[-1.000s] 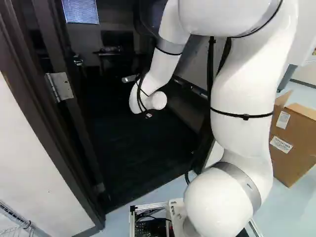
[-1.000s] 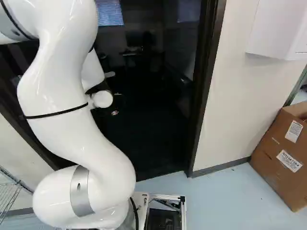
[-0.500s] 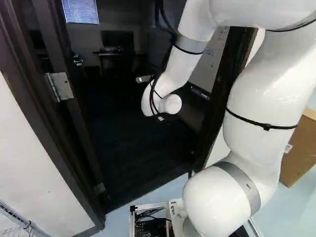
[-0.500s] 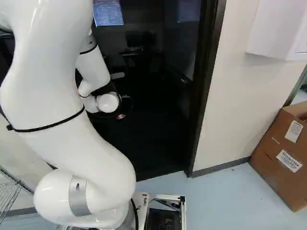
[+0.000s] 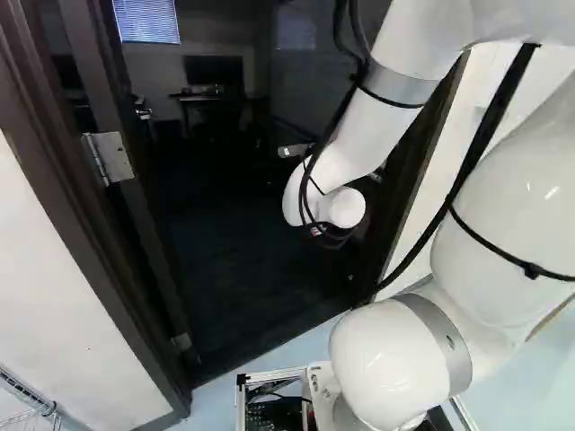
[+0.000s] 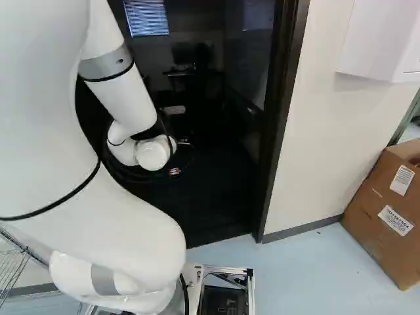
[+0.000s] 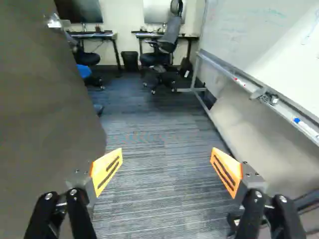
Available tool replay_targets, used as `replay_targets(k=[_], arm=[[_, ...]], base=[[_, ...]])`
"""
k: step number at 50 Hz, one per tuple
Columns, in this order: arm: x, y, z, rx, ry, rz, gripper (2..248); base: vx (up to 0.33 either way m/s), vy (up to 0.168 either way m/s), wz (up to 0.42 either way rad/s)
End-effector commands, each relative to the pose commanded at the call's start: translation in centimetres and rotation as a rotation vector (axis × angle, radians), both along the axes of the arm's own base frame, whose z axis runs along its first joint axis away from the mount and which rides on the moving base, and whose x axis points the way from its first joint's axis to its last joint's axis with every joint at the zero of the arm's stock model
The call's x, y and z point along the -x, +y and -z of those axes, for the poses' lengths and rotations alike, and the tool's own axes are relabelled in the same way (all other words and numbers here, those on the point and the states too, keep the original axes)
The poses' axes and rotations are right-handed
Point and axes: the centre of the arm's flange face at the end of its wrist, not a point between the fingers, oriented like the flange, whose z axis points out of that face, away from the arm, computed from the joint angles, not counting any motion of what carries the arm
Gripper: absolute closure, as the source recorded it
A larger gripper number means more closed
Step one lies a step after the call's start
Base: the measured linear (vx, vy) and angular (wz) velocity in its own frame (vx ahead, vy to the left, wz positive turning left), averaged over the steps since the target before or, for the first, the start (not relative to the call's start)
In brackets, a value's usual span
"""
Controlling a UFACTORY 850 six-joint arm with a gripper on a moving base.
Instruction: Open the door and move inside
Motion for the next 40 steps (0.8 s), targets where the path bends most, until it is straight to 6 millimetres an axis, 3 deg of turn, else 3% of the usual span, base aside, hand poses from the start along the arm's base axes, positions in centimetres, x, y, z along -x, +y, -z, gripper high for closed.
replay_targets(k=[20,40], arm=[[4.0,-2.8,0.8,-0.01,-0.003,0.092,3],[6.4,-4.1,1.5,-0.015,-0.004,0.146,3]], base=[[0.0,0.0,0.0],[0.0,0.0,0.0]])
